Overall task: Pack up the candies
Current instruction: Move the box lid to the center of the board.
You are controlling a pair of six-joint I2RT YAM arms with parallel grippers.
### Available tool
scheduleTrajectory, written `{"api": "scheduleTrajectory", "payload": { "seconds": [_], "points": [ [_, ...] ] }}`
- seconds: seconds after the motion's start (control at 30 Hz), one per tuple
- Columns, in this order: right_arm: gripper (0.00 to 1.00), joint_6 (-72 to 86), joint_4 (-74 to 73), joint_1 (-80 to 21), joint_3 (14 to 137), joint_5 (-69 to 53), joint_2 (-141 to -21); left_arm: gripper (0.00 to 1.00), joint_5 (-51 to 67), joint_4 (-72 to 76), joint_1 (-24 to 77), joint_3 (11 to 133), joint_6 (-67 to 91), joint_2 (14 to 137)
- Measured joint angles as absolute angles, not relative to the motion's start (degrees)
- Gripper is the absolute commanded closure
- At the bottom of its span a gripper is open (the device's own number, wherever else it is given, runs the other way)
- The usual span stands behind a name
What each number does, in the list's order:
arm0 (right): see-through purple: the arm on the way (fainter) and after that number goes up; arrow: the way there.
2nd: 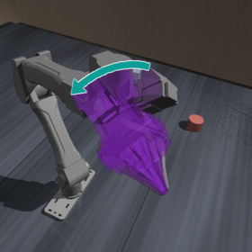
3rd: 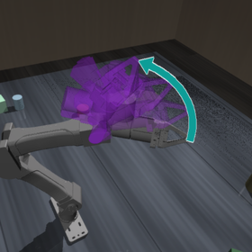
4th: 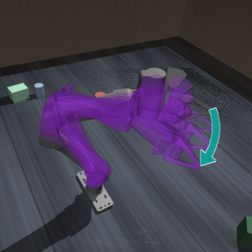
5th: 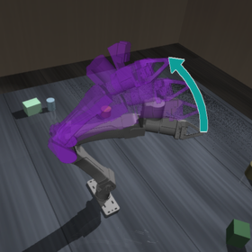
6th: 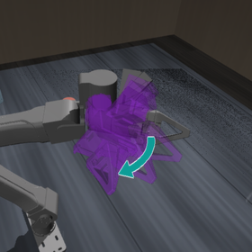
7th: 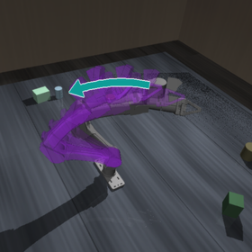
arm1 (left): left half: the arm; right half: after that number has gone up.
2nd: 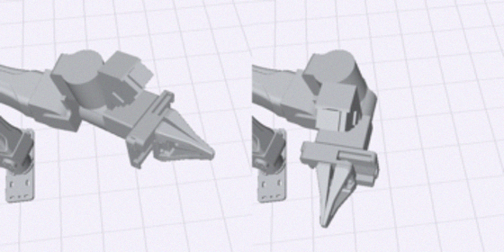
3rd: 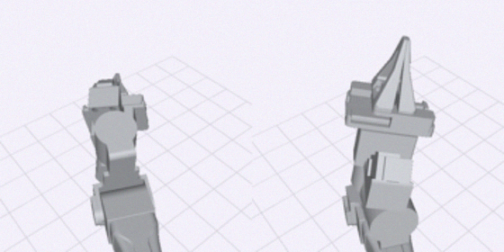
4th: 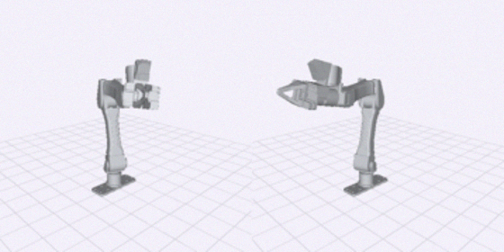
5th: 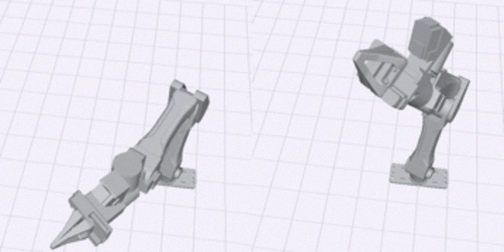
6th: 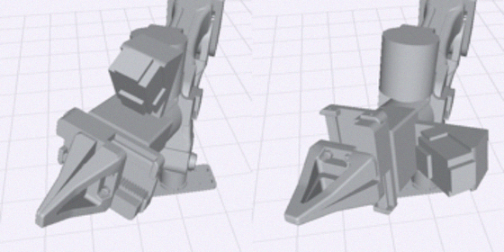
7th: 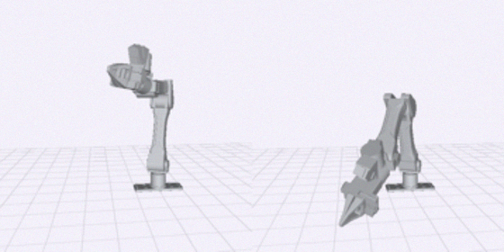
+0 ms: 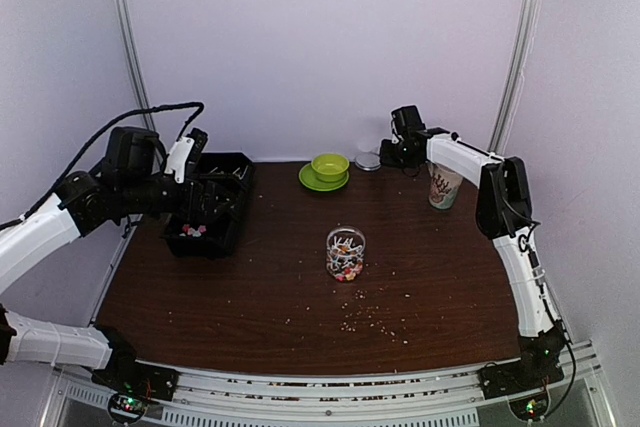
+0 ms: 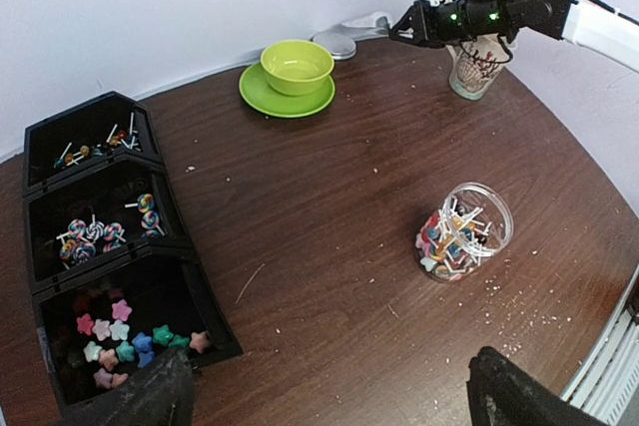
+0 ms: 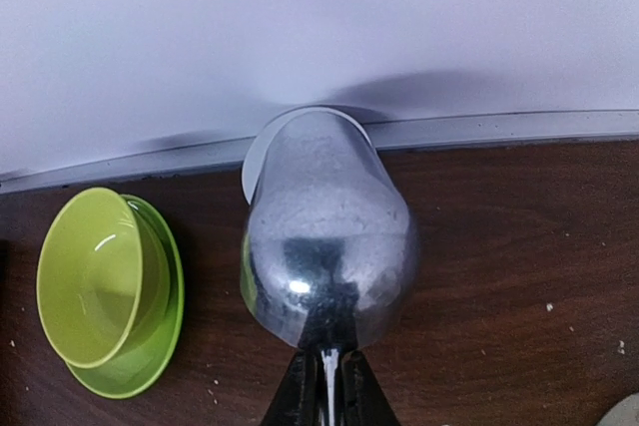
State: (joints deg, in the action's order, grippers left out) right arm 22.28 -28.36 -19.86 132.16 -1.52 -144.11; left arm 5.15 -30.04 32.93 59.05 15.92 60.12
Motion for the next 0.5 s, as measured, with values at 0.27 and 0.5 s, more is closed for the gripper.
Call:
{"api": "scheduleTrajectory", "payload": {
  "seconds": [0.27, 0.5],
  "points": [
    [1.00, 30.28, -27.16, -18.85, 135.02, -4.51, -147.24, 0.02, 5.08, -30.11, 32.93, 59.02, 15.94, 60.05],
    [1.00, 38.00, -25.15, -17.26, 134.41, -3.86, -147.35, 0.02, 5.06, -30.15, 32.93, 59.35, 15.94, 60.40]
  ]
}}
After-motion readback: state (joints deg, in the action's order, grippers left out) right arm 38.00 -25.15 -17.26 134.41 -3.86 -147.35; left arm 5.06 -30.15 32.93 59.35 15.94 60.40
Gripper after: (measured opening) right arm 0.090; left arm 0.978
